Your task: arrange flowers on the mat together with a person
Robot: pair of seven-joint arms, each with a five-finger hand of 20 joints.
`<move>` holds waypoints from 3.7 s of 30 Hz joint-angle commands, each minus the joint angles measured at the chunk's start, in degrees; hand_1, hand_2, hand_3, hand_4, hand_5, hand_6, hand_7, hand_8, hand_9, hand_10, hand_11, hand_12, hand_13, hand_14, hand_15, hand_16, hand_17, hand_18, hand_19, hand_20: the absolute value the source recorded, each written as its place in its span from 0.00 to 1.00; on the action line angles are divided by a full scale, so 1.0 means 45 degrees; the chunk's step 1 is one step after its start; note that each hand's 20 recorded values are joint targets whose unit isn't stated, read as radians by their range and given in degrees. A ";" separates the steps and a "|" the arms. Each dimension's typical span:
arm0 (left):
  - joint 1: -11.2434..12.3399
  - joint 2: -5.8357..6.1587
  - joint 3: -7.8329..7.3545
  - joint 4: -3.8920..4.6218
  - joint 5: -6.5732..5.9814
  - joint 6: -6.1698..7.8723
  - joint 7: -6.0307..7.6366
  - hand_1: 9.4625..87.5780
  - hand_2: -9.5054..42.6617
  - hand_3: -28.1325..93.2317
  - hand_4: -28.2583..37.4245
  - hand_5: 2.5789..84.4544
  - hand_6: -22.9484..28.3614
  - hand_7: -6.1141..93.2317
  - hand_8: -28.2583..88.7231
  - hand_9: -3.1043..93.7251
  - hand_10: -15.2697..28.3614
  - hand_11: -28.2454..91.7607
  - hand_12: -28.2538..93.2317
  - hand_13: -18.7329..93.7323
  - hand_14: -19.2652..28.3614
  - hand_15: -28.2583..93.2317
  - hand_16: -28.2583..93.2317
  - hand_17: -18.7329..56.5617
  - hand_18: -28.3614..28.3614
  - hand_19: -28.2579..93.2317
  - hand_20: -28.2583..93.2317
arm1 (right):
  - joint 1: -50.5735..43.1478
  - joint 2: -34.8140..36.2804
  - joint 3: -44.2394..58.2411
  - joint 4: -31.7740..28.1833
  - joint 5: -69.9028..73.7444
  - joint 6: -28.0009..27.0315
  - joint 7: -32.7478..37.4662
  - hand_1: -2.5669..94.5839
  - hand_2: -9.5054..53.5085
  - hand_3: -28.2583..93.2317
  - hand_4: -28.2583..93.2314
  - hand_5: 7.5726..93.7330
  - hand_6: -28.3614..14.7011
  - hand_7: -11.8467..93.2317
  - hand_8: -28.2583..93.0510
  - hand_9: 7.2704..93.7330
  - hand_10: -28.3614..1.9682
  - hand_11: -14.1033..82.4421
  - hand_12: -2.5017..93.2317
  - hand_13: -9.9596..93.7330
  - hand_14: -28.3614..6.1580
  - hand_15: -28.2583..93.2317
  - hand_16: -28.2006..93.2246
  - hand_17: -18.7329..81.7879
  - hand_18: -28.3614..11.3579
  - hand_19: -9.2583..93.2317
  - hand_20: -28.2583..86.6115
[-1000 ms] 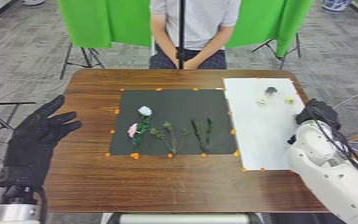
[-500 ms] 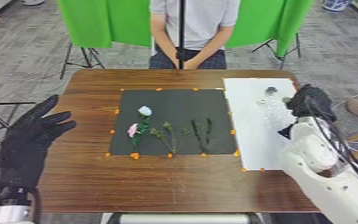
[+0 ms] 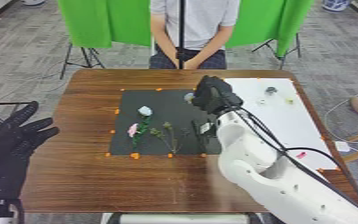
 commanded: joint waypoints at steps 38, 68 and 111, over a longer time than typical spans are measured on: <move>-0.0863 0.0222 0.0487 0.0229 0.0139 -0.0437 -0.0765 0.13 0.27 0.87 0.00 0.39 0.58 0.22 0.15 0.41 0.81 0.46 0.32 0.41 1.00 0.69 0.15 0.15 0.94 0.67 0.36 | 0.2136 -0.1843 -0.3755 0.2543 -0.2099 -0.2546 0.0486 0.56 0.00 0.77 0.01 0.77 0.64 0.25 0.24 0.91 0.62 0.39 0.35 0.87 0.63 0.70 0.39 0.54 0.23 0.97 0.12; 0.0018 0.0166 0.0618 0.0363 -0.0173 -0.0081 -0.0173 0.12 0.28 0.87 0.00 0.38 0.57 0.22 0.15 0.41 0.81 0.45 0.32 0.40 0.99 0.68 0.15 0.14 0.94 0.66 0.35 | -0.6508 -0.2315 0.8890 -0.3113 1.0700 -0.2723 -0.1914 0.37 0.08 0.81 0.04 0.58 0.58 0.24 0.14 0.65 0.36 0.38 0.19 0.66 0.36 0.71 0.32 0.38 0.08 0.85 0.18; -0.0339 -0.0458 0.0691 0.0206 0.0651 -0.1243 -0.1502 0.09 0.28 0.86 0.00 0.36 0.55 0.21 0.15 0.39 0.79 0.44 0.33 0.38 0.98 0.66 0.16 0.12 0.94 0.63 0.32 | -0.9941 -0.2488 1.1501 -0.3210 1.5285 -0.0897 -0.6430 0.31 0.17 0.86 0.03 0.50 0.60 0.25 0.14 0.53 0.34 0.34 0.18 0.54 0.31 0.67 0.31 0.29 0.10 0.66 0.34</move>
